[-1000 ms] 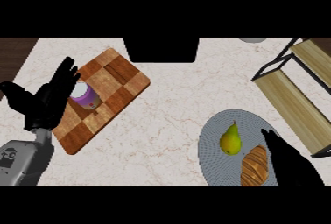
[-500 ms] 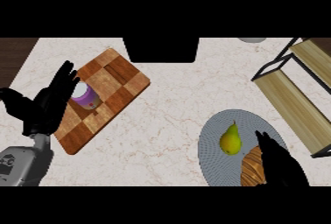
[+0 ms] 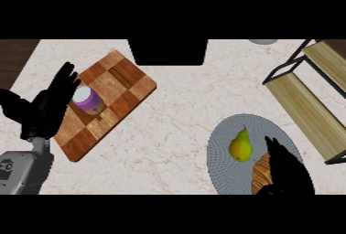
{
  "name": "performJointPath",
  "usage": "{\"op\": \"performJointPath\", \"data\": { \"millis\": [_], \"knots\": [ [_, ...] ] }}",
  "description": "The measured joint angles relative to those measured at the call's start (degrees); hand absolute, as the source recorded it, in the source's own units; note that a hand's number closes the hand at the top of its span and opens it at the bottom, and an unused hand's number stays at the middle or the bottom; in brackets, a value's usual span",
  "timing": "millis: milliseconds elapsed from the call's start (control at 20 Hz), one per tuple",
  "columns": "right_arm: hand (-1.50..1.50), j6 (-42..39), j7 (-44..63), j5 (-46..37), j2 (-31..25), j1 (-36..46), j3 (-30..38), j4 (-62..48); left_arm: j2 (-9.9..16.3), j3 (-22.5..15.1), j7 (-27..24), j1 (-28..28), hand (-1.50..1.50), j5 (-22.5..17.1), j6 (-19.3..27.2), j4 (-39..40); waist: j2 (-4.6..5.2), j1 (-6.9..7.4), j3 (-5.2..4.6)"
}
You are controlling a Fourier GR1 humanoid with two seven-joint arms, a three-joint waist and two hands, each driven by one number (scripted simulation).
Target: Pick the croissant from the placemat and place it in the tiered shelf
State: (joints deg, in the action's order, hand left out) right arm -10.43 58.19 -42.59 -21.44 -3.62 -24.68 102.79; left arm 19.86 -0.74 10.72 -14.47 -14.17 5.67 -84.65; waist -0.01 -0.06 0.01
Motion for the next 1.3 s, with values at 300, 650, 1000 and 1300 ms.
{"op": "performJointPath", "data": {
  "millis": [300,650,1000,1300],
  "knots": [
    [1.5,1.0,-4.4,-1.1,2.3,-0.4,2.8,-6.8,-1.8,1.0,0.3,-0.1,0.0,1.3,-0.9,-0.4,-0.04,0.02,-0.05],
    [1.5,1.2,-8.5,-4.8,3.5,0.9,2.9,-10.2,-4.1,1.1,0.9,0.0,0.0,4.0,-0.5,-0.8,-0.27,-0.01,-0.41],
    [1.5,4.9,-12.6,-10.0,4.0,-0.5,1.4,-9.3,-4.8,2.1,1.0,0.4,0.0,4.7,-1.6,-1.2,-0.34,-0.16,-0.5],
    [1.5,4.6,-19.2,-15.6,7.5,0.0,-13.7,-5.3,-4.8,1.9,1.1,0.8,0.0,4.7,-2.2,-1.6,-0.36,0.67,-0.36]
  ]
}}
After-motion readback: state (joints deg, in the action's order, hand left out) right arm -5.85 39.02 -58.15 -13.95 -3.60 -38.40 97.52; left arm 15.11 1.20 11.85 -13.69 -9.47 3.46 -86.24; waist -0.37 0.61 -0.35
